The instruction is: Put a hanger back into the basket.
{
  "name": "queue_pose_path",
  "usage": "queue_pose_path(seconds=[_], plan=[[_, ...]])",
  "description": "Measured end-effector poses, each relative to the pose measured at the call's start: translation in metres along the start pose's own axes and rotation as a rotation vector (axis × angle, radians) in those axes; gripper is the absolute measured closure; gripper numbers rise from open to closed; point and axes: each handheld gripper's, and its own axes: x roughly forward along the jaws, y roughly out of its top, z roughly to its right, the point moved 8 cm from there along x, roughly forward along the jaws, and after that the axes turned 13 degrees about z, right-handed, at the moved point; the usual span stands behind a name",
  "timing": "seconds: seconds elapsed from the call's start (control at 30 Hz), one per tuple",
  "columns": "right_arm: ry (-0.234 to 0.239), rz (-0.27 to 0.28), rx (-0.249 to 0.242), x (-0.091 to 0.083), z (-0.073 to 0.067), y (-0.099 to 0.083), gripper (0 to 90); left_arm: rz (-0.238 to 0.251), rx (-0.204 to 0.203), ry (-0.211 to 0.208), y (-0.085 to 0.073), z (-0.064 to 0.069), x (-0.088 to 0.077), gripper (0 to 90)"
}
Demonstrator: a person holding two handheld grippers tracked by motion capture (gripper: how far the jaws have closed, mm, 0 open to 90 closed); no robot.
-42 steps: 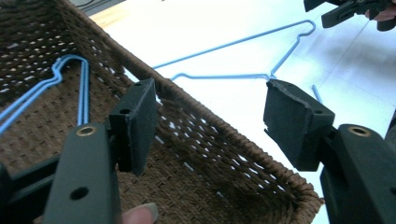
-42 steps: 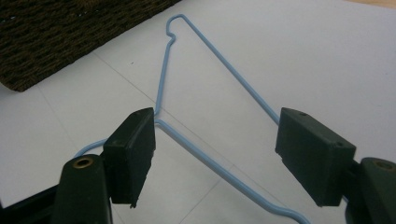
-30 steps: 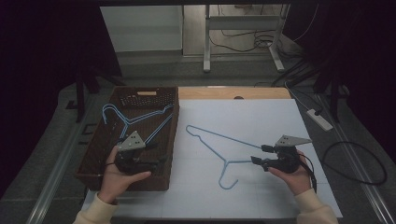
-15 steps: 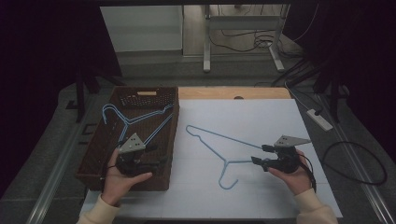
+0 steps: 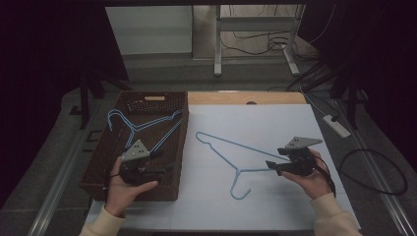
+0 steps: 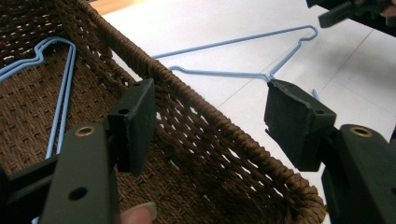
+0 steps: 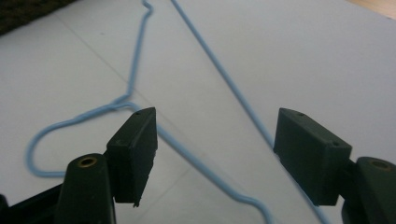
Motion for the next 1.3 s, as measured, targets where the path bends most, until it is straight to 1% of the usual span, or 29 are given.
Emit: queue_pose_path(seconds=[0.03,0.1,0.13,0.17,0.2,0.27,0.3,0.33,0.37,0.4,0.43,0.47,0.5,0.57,0.6,0.63,0.67,0.7,0.8,0.83,0.9,0.97,1.03,1.13,1.2,1.23,1.3], plan=[[-0.008,-0.012,-0.005,0.001,0.003,0.001,33.6,0.002,-0.001,-0.001,0.000,0.000,0.000,35.7],[-0.013,-0.035,0.006,0.006,0.010,0.003,36.5,0.003,-0.001,-0.002,0.000,0.000,-0.001,35.6],[-0.025,-0.068,0.006,0.010,0.018,0.002,38.7,0.002,0.000,-0.003,0.001,0.000,0.000,35.4],[-0.025,-0.068,0.006,0.010,0.018,0.002,38.7,0.002,0.000,-0.003,0.001,0.000,0.000,35.4],[-0.026,-0.081,0.009,0.012,0.020,0.001,40.1,0.001,0.001,-0.003,0.000,0.000,0.000,35.4],[-0.030,-0.113,-0.001,0.017,0.026,-0.002,44.5,-0.001,0.001,-0.006,0.000,0.001,0.000,35.3],[-0.037,-0.146,-0.017,0.020,0.030,-0.004,49.6,-0.003,0.001,-0.007,0.000,0.001,0.001,35.2],[-0.037,-0.146,-0.017,0.020,0.030,-0.004,49.6,-0.004,0.002,-0.007,-0.001,0.001,0.001,35.2],[-0.029,-0.183,-0.037,0.022,0.033,-0.008,58.0,-0.006,0.001,-0.008,-0.001,0.001,0.001,35.1],[-0.023,-0.198,-0.039,0.022,0.034,-0.010,60.8,-0.006,0.001,-0.008,-0.001,0.001,0.001,35.1],[-0.022,-0.216,-0.047,0.023,0.036,-0.013,68.0,-0.009,0.003,-0.009,-0.002,0.001,0.001,35.1],[-0.022,-0.216,-0.047,0.023,0.036,-0.013,68.0,-0.009,0.003,-0.009,-0.002,0.001,0.001,35.1],[-0.028,-0.235,-0.056,0.023,0.038,-0.016,74.1,-0.009,0.003,-0.009,-0.002,0.001,0.001,35.1],[-0.030,-0.276,-0.049,0.022,0.044,-0.024,85.7,-0.009,0.004,-0.010,-0.002,0.002,0.001,35.1],[-0.030,-0.276,-0.049,0.022,0.044,-0.024,85.7,-0.009,0.004,-0.010,-0.002,0.002,0.001,35.1],[-0.043,-0.310,-0.051,0.021,0.049,-0.028,89.9,-0.009,0.003,-0.009,-0.002,0.001,0.001,35.1],[-0.043,-0.310,-0.051,0.021,0.049,-0.028,89.9,-0.009,0.003,-0.009,-0.002,0.001,0.001,35.1],[-0.056,-0.336,-0.053,0.021,0.054,-0.032,90.0,-0.009,0.003,-0.007,-0.002,0.001,0.001,35.1],[-0.073,-0.385,-0.055,0.020,0.061,-0.039,90.0,-0.010,0.002,-0.007,-0.002,0.001,0.001,35.1],[-0.076,-0.399,-0.049,0.019,0.063,-0.043,90.0,-0.010,0.001,-0.007,-0.002,0.001,0.001,35.1],[-0.073,-0.406,-0.043,0.018,0.063,-0.045,90.0,-0.011,0.002,-0.007,-0.003,0.001,0.001,35.1],[-0.067,-0.438,-0.052,0.012,0.062,-0.053,90.0,-0.011,0.002,-0.007,-0.003,0.001,0.001,35.1],[-0.067,-0.431,-0.051,0.011,0.061,-0.053,90.0,-0.012,0.001,-0.007,-0.003,0.001,0.002,35.1],[-0.059,-0.432,-0.051,0.004,0.056,-0.058,90.0,-0.013,0.002,-0.007,-0.003,0.001,0.002,35.1],[-0.054,-0.431,-0.035,0.000,0.052,-0.060,90.0,-0.012,0.002,-0.007,-0.003,0.002,0.002,35.1],[-0.044,-0.436,-0.013,-0.006,0.049,-0.063,90.0,-0.011,0.004,-0.008,-0.002,0.002,0.002,35.1],[-0.040,-0.440,-0.004,-0.008,0.047,-0.064,90.0,-0.010,0.003,-0.009,-0.002,0.003,0.002,35.1]])
